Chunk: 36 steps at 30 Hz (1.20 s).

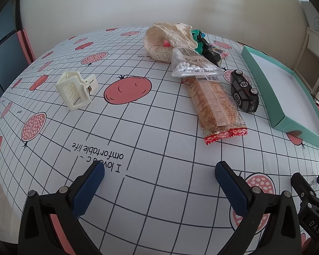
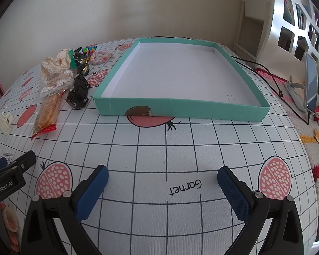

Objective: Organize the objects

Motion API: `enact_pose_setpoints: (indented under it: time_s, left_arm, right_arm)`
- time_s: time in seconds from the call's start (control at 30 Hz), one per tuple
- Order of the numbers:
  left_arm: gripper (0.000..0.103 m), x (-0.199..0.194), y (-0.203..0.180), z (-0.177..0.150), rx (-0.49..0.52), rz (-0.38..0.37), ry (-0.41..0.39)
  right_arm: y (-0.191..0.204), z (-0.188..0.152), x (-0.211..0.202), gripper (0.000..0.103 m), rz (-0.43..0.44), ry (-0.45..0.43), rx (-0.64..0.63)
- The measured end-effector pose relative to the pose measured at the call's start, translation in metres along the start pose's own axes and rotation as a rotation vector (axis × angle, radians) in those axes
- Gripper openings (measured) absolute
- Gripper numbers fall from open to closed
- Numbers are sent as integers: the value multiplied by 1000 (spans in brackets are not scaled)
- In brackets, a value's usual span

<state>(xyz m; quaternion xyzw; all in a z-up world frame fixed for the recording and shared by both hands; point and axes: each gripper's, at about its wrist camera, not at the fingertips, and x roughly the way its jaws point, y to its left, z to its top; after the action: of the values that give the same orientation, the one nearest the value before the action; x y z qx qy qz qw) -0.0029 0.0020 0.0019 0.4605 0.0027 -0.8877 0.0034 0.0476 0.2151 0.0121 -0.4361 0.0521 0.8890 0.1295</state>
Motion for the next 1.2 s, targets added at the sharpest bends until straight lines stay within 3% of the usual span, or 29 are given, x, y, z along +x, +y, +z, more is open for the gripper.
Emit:
enact_pose_setpoints:
  time_s: [0.6,0.77,0.9,1.2]
  left_arm:
    - [103,0,0,0,0,-3,10]
    - [103,-10,3,8,-13,-17,-15]
    - [103,-26,6,26,-21,-25,-33]
    - [103,-56,37,107,-72,-2,27]
  right_arm:
    - [0,1,0,103,11,0,-4]
    - [7,10,-13,103,49,-46,-14]
    - [22,29,-30,103,79,-72,-58]
    - [63,105,-71,103,182,-66,-151]
